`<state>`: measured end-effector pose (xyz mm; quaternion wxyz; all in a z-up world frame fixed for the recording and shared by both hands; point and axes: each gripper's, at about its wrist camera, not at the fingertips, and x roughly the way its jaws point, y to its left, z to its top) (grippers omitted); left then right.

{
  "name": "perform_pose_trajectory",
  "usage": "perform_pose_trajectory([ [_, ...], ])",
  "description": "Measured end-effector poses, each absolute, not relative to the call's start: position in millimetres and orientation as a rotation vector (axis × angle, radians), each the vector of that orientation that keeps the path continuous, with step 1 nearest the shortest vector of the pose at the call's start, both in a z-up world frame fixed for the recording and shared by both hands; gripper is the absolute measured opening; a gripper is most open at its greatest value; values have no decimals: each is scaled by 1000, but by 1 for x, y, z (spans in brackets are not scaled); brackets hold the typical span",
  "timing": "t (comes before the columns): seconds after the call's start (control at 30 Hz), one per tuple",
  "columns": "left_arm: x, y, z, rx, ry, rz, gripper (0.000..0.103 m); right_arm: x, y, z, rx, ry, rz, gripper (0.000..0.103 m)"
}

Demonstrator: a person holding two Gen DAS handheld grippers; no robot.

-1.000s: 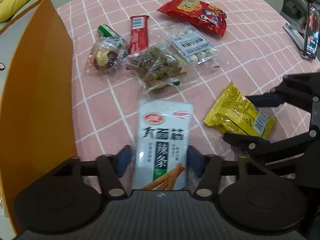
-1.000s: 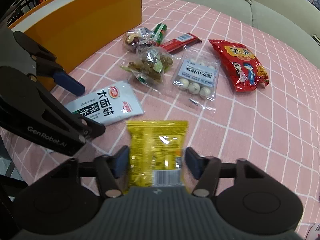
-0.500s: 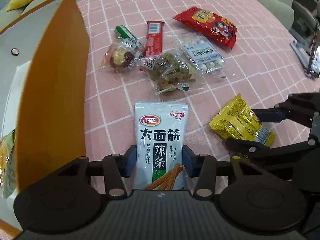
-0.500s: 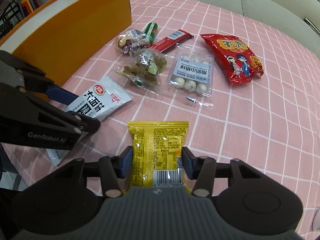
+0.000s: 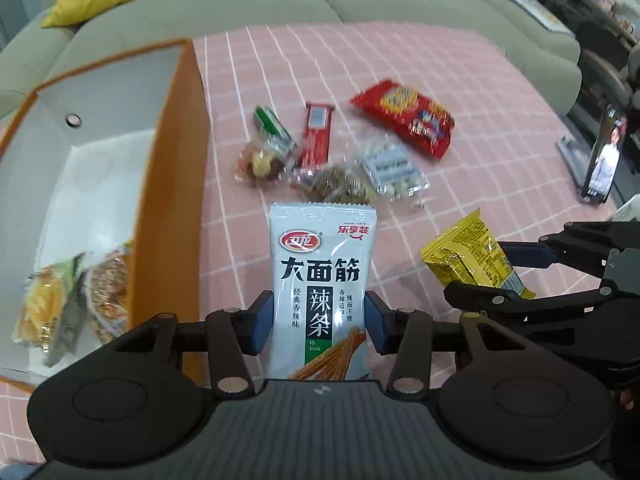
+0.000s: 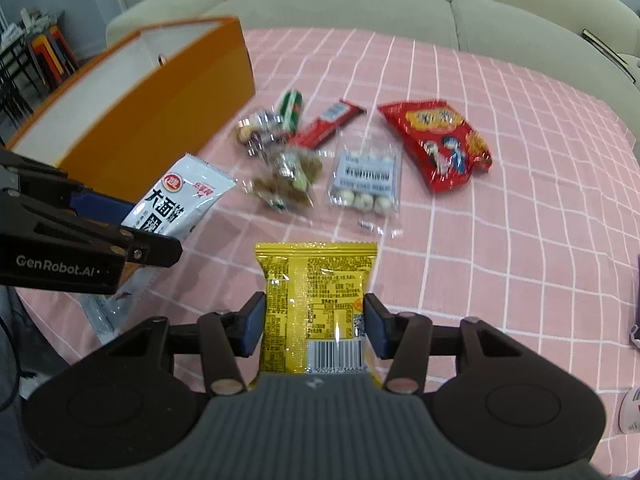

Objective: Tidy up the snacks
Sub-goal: 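Carry both packets over the box with the left and right tools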

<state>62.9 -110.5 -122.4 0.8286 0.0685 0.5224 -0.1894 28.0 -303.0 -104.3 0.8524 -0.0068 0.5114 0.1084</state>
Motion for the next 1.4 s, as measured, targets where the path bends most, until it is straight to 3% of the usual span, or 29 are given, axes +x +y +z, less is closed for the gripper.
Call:
perform_pose_trajectory([
  [0.8, 89, 3, -31, 76, 947, -228, 54, 66, -186, 3, -84, 809, 493, 49],
  [1.4, 152, 48, -80, 189, 1120, -206, 54, 135, -80, -38, -433, 826, 606, 49],
])
